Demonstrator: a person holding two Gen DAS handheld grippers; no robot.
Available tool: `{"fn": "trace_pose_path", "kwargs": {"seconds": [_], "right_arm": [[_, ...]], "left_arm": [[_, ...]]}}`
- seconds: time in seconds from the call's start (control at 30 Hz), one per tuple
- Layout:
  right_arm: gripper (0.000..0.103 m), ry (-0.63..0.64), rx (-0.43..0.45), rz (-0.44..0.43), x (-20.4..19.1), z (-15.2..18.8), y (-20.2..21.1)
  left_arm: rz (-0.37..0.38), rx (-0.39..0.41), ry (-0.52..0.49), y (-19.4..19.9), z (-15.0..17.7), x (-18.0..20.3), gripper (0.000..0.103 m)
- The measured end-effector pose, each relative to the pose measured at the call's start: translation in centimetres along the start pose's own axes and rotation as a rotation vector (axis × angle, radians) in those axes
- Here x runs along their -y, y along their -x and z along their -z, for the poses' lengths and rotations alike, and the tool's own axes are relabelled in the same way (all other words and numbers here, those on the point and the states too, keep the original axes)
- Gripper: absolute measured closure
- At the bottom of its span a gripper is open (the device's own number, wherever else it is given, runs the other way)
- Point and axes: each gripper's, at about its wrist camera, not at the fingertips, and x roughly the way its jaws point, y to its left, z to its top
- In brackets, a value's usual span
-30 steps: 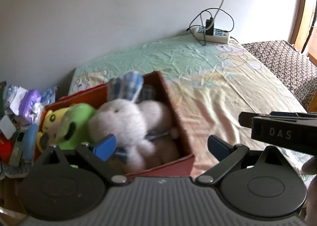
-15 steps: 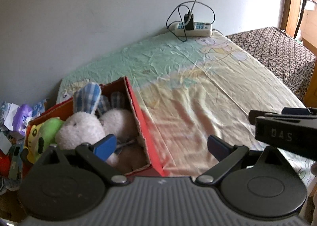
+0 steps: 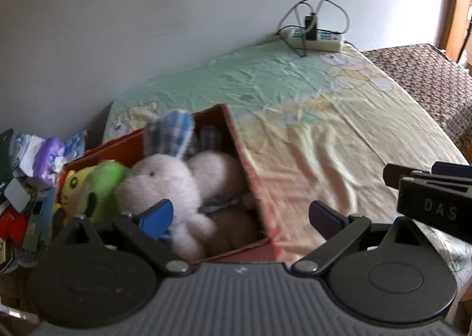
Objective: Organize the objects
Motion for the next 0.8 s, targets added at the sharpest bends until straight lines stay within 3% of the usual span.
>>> {"fn": "trace_pose_path", "kwargs": {"seconds": [0.5, 0.8], "right_arm": [[0.038, 0.196, -0.021, -0.155, -9.9, -1.0, -1.3], [0.031, 0.276, -0.041, -0.215, -14.2, -0.9, -1.9]], "left_arm": [[-0.126, -0.022, 0.201, 0.3, 2.2, -9.9, 0.004], [-0.151, -0.051, 0.267, -0.2, 3.4, -13.6, 0.004]]}}
